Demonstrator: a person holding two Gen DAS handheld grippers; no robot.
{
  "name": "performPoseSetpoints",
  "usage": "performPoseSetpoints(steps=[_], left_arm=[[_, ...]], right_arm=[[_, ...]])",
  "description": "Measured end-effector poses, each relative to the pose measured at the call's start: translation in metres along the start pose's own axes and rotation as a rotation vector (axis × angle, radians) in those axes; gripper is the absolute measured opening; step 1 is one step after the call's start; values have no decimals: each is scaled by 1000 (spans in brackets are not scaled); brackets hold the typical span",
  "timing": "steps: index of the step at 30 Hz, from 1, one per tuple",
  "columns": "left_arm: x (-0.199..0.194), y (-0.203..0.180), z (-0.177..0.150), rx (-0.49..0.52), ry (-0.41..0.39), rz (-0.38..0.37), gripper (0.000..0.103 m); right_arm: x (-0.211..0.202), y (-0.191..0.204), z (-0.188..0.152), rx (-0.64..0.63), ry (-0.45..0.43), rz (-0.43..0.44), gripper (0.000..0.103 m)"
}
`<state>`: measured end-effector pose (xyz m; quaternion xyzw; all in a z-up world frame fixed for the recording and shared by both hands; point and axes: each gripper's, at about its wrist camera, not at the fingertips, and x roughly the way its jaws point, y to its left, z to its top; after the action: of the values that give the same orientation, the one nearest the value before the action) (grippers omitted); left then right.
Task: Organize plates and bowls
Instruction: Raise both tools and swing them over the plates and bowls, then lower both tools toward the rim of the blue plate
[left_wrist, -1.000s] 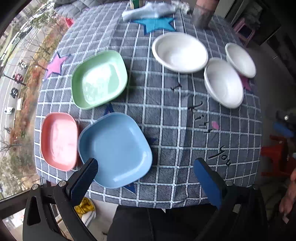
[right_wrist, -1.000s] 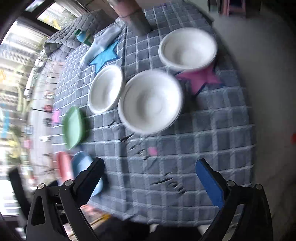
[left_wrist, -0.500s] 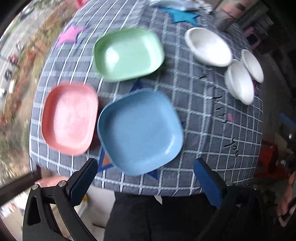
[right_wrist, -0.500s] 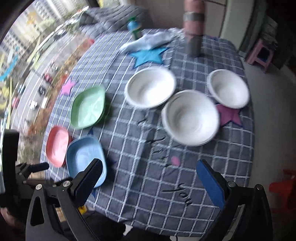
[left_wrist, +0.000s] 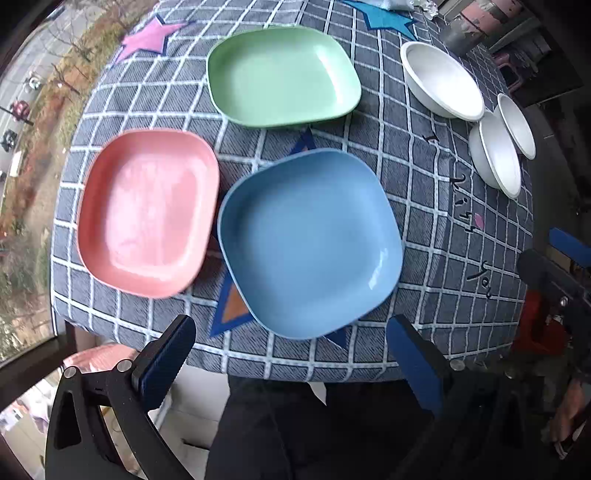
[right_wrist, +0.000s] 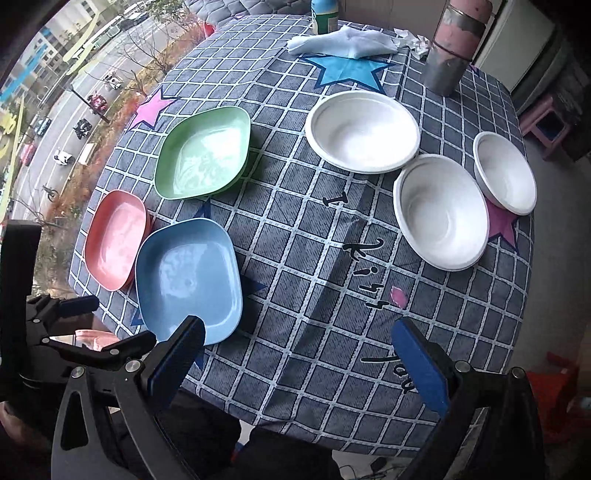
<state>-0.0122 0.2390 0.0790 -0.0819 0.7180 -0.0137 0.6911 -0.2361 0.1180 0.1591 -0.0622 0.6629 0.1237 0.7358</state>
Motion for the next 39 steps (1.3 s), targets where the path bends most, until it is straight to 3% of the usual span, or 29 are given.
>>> performPoseSetpoints(steps=[4,12,18,24,28,34,39], left_arm=[[-2,-2,3,27,-9,-19,103],[4,-23,15,139,-55,-130,103],[8,-24,56,129,-122,-153,103],[25,-17,89,111,-124,-187,103],[37,2,99,74,-99,-187,103],[44,35,98,12,-55,-111,103],[21,24,88,89,-86,-118,103]], right_arm=[[-2,4,2,-6,15,-33,102],[-9,6,3,-7,6,-68,102],[-18,6,-3,-2,4,-117,102],[-29,2,-10,44,1,-183,102],[-33,5,-12,57,8,-209,102],[-30,12,-6,70,3,-209,102],[-22,25,1,43,9,-175,102]])
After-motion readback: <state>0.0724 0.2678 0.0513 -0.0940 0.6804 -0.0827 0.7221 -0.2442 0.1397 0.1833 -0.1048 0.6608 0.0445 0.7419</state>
